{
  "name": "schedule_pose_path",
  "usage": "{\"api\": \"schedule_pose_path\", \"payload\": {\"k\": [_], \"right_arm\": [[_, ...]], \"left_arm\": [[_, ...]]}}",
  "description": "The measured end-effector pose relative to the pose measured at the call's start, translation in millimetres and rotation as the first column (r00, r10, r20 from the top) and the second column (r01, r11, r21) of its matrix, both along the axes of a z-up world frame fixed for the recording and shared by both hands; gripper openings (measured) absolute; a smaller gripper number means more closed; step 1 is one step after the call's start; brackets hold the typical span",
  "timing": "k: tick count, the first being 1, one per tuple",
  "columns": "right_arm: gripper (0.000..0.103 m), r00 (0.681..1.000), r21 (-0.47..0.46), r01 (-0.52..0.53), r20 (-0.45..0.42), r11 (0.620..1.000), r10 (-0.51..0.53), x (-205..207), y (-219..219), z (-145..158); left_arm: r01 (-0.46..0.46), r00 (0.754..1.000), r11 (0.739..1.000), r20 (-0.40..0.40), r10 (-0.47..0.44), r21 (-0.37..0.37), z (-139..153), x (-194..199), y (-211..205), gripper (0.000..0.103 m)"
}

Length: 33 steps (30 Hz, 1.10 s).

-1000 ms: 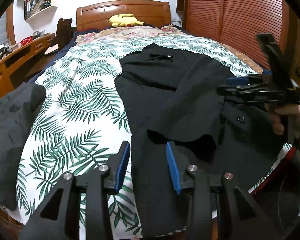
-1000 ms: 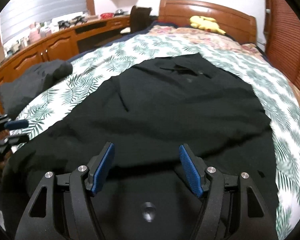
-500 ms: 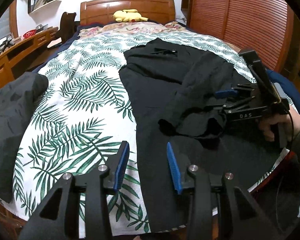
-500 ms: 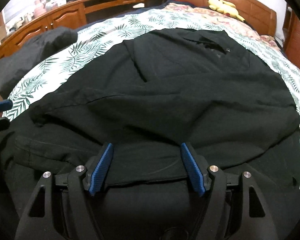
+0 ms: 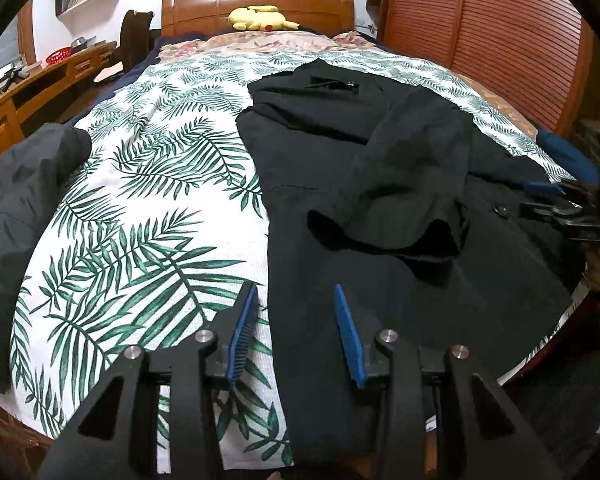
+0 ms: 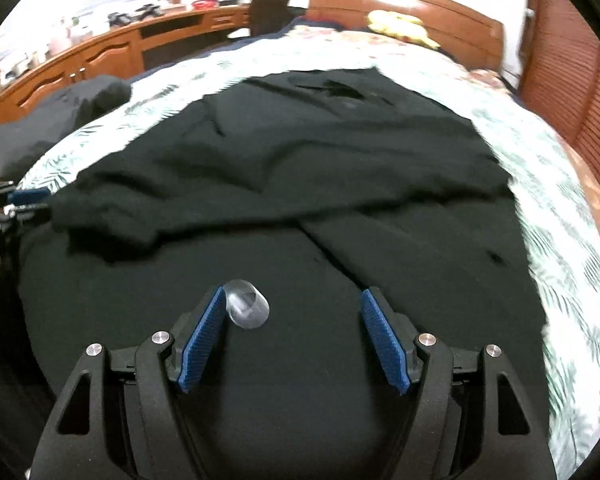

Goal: Fold large clothes
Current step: 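Move both grippers to the coat hem and close on it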

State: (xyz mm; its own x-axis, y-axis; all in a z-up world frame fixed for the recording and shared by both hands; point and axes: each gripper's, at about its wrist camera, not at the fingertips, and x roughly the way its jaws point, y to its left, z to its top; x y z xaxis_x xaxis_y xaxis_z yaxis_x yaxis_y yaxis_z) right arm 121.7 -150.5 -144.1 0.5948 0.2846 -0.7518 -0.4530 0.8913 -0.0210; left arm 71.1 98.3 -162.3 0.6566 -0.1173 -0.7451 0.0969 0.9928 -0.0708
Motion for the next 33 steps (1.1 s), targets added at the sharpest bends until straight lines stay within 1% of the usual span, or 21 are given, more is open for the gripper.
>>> {"api": "schedule_pose_path", "payload": {"k": [4, 7, 12, 14, 18, 26, 33], "right_arm": [[0.072, 0.995, 0.035, 0.095, -0.002, 0.995, -0.095, -19.5, -48.3, 4.8], [0.072, 0.987, 0.038, 0.16, 0.002, 0.986, -0.16, -32.1, -79.2, 7.9], [0.072, 0.968, 0.03, 0.25, -0.003, 0.968, -0.25, -46.2, -121.9, 6.8], [0.072, 0.964, 0.032, 0.267, -0.011, 0.963, -0.266, -49.2, -131.7, 4.4], [0.072, 0.96, 0.007, 0.279, -0.008, 0.96, -0.279, -53.2, -137.4, -0.6], [0.072, 0.962, -0.046, 0.273, -0.004, 0.961, -0.274, -56.4, -133.2, -6.3], [0.072, 0.965, -0.028, 0.261, -0.027, 0.965, -0.262, -64.1, -138.0, -6.6]], "left_arm": [[-0.004, 1.0, 1.0, 0.002, 0.004, 0.007, -2.4, -0.5, -0.7, 0.04], [-0.006, 1.0, 1.0, 0.005, 0.006, 0.01, -3.3, -0.7, -0.7, 0.04], [-0.008, 1.0, 1.0, 0.006, 0.008, 0.011, -4.3, -0.2, -0.7, 0.04], [-0.009, 1.0, 1.0, 0.007, 0.009, 0.011, -4.7, 0.0, -0.6, 0.041], [-0.008, 1.0, 1.0, 0.007, 0.008, 0.011, -5.3, 0.0, 0.0, 0.042], [-0.012, 1.0, 1.0, -0.001, 0.012, -0.005, -2.8, -6.2, 4.7, 0.042], [-0.014, 1.0, 1.0, 0.005, 0.015, -0.022, 3.3, -29.2, 7.5, 0.042]]}}
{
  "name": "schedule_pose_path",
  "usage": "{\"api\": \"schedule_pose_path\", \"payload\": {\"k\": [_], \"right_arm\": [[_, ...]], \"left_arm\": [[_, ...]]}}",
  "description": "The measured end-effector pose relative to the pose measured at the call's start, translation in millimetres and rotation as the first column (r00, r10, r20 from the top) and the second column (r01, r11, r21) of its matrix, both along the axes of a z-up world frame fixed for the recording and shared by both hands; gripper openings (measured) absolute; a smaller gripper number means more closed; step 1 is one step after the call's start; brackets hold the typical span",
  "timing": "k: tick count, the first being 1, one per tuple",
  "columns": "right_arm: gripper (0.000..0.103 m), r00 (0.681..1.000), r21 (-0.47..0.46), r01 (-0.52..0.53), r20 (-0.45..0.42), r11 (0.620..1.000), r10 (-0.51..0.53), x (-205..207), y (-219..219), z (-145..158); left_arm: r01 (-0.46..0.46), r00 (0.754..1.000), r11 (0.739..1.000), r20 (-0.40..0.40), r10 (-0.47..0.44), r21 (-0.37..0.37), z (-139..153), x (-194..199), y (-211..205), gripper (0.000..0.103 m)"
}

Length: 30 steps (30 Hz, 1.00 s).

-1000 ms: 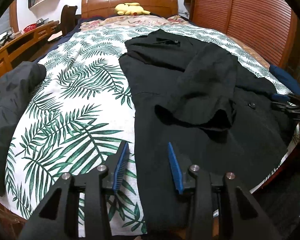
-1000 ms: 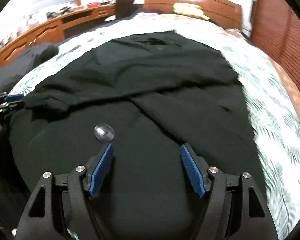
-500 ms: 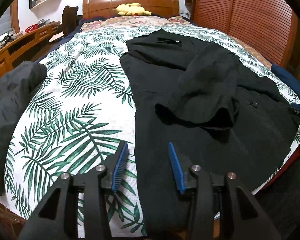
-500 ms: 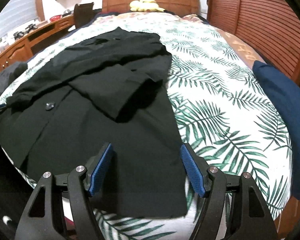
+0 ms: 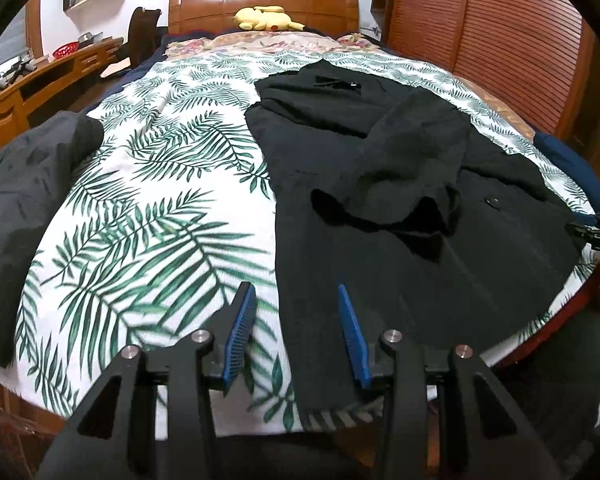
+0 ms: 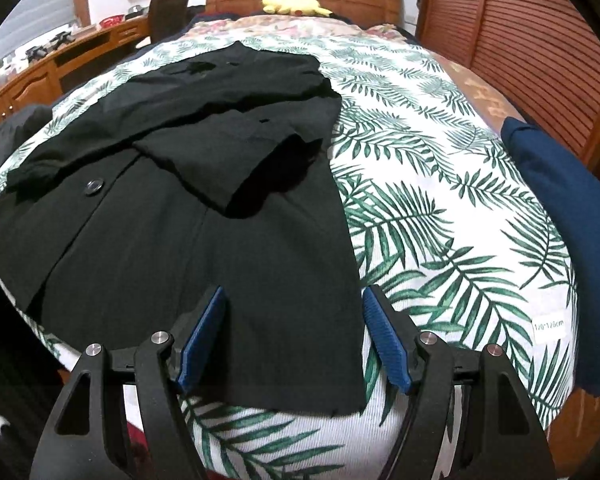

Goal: Fold large clothes
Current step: 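Move both grippers to the coat hem and close on it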

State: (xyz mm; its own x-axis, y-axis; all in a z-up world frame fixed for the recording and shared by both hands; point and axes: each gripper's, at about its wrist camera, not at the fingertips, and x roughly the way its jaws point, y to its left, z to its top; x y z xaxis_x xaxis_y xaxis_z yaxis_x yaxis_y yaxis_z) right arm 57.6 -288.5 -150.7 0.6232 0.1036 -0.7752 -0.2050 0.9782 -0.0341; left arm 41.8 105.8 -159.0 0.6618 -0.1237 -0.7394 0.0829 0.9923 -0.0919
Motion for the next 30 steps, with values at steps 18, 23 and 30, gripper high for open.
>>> {"api": "schedule_pose_path", "payload": {"k": [18, 23, 30], "right_arm": [[0.071, 0.999, 0.007, -0.047, -0.019, 0.999, 0.047, -10.3, 6.4, -6.9], [0.061, 0.999, 0.015, -0.043, -0.006, 0.999, 0.043, -12.1, 5.9, -6.2], [0.011, 0.996, 0.08, -0.083, -0.008, 0.993, 0.084, -6.8, 6.0, 0.4]], "left_arm": [[-0.004, 1.0, 0.997, 0.0, 0.004, -0.076, -5.4, -26.5, -0.4, 0.035], [0.016, 1.0, 0.996, -0.008, -0.017, -0.087, -4.5, -25.6, -6.9, 0.014], [-0.014, 0.998, 0.998, 0.062, 0.018, -0.068, 23.3, -21.8, -8.4, 0.003]]}}
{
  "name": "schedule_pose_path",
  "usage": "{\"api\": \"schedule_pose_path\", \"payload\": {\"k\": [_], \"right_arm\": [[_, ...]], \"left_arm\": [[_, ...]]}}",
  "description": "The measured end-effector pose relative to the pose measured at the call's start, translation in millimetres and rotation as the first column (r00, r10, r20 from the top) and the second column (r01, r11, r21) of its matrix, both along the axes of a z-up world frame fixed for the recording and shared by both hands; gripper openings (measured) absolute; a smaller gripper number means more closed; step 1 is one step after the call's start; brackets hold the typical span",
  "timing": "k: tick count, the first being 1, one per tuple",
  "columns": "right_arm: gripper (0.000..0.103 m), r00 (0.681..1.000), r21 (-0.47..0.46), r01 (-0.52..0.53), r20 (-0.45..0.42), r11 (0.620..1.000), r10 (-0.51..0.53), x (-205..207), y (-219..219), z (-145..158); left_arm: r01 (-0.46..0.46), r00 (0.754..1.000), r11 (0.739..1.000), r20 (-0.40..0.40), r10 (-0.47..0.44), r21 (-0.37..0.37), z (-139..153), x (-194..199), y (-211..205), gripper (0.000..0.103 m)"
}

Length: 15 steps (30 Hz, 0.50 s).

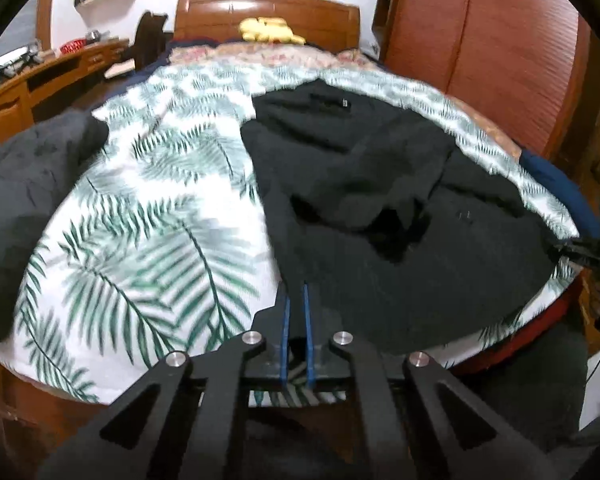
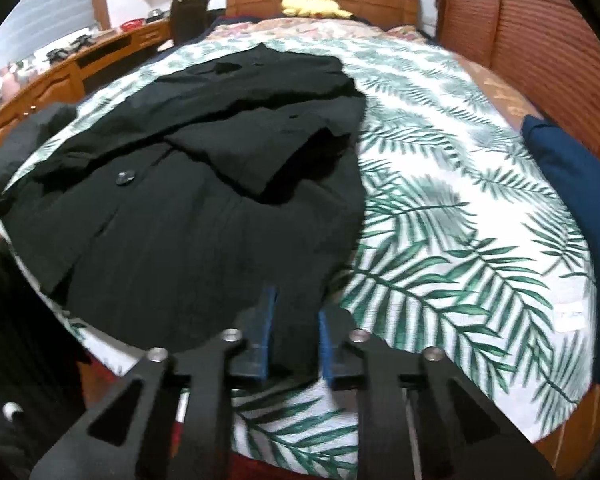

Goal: Fold large clothes
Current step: 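Move both grippers to the coat hem and close on it, then lift the hem with both grippers and fold it toward the collar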

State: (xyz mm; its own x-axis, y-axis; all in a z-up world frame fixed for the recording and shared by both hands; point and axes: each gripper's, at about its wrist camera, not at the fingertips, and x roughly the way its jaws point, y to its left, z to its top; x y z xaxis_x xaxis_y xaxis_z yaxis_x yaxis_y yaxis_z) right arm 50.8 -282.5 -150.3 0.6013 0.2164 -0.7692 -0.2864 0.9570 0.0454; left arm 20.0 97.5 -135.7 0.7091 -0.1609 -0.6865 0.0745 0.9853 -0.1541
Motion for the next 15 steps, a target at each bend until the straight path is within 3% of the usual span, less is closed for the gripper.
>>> {"api": "schedule_pose_path", "payload": {"k": [3, 6, 10, 15], "right_arm": [[0.008, 1.0, 0.052, -0.012, 0.026, 0.999, 0.01, 6.3, 0.3, 13.0], [0.007, 0.995, 0.091, -0.027, 0.099, 0.995, 0.017, 8.0, 2.9, 41.9], [0.006, 0.982, 0.165, -0.06, 0.186, 0.984, 0.029, 4.8, 6.0, 86.1], [0.006, 0.956, 0.164, -0.095, 0.289, 0.982, 0.044, -13.6, 11.6, 140.7]], "left_arm": [[0.008, 0.999, 1.0, 0.048, -0.007, -0.006, 22.0, 1.0, -0.6, 0.003], [0.018, 0.994, 0.998, 0.113, -0.012, -0.058, 52.6, -1.8, -0.1, 0.002], [0.016, 0.981, 0.999, 0.193, -0.008, -0.04, 87.8, -11.5, -7.8, 0.002], [-0.006, 0.959, 1.0, 0.283, 0.009, -0.012, 132.8, -30.7, -3.0, 0.001]]}}
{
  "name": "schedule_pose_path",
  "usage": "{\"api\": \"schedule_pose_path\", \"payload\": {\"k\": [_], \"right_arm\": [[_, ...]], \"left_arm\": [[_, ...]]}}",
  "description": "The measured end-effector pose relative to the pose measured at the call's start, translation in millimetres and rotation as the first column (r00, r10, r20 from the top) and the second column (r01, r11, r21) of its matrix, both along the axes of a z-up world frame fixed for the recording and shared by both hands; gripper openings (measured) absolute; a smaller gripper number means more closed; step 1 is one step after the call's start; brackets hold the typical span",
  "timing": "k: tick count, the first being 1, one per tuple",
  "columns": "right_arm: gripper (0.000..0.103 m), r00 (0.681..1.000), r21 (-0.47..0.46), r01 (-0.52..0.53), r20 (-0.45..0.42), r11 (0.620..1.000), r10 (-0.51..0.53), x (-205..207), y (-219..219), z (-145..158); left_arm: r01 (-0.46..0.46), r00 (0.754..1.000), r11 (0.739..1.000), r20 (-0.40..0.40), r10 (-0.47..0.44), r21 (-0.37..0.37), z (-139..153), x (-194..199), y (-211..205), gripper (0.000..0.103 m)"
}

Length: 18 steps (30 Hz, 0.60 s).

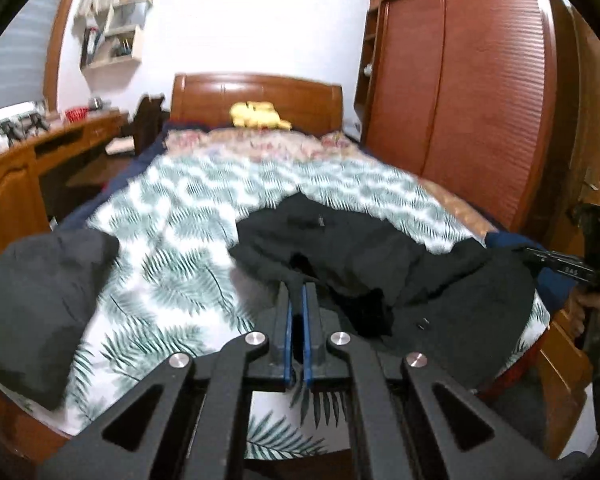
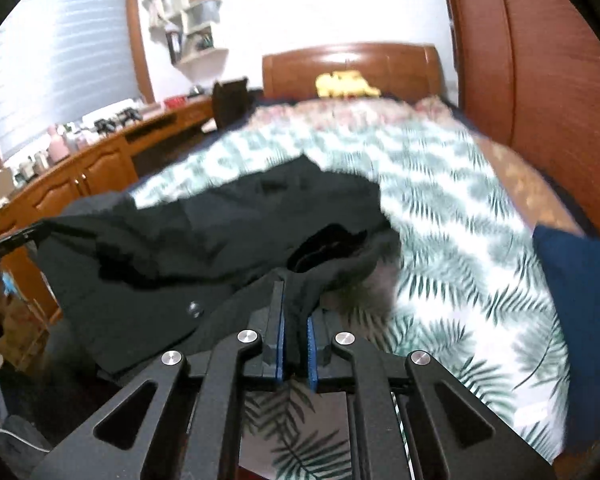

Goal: Fold large clothes
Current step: 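Lift the hem with both grippers and fold it toward the collar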

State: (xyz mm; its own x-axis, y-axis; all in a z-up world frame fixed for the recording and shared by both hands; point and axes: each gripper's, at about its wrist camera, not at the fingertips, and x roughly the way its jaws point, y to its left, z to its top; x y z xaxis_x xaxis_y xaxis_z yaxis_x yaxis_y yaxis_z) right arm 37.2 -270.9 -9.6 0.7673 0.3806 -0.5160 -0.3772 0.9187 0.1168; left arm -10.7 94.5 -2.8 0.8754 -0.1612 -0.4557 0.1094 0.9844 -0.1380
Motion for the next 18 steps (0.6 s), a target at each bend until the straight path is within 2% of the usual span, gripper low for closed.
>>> {"api": "schedule_pose_path", "payload": {"k": [6, 9, 18], "right_arm": [[0.005, 0.996, 0.017, 0.0, 0.085, 1.0, -0.002, -38.2, -7.4, 45.8], [0.005, 0.994, 0.055, -0.013, 0.113, 0.998, 0.007, -62.2, -12.6, 62.9], [0.005, 0.972, 0.087, -0.078, 0.23, 0.993, 0.057, -126.6, -3.8, 101.6]], "left_arm": [[-0.032, 0.995, 0.999, 0.099, 0.032, 0.003, 42.6, -44.6, 21.0, 0.001], [-0.043, 0.989, 0.999, 0.141, 0.04, 0.012, 54.5, -71.8, 24.4, 0.001], [-0.071, 0.97, 0.997, 0.234, 0.071, -0.007, 83.6, -140.3, 41.0, 0.001]]}}
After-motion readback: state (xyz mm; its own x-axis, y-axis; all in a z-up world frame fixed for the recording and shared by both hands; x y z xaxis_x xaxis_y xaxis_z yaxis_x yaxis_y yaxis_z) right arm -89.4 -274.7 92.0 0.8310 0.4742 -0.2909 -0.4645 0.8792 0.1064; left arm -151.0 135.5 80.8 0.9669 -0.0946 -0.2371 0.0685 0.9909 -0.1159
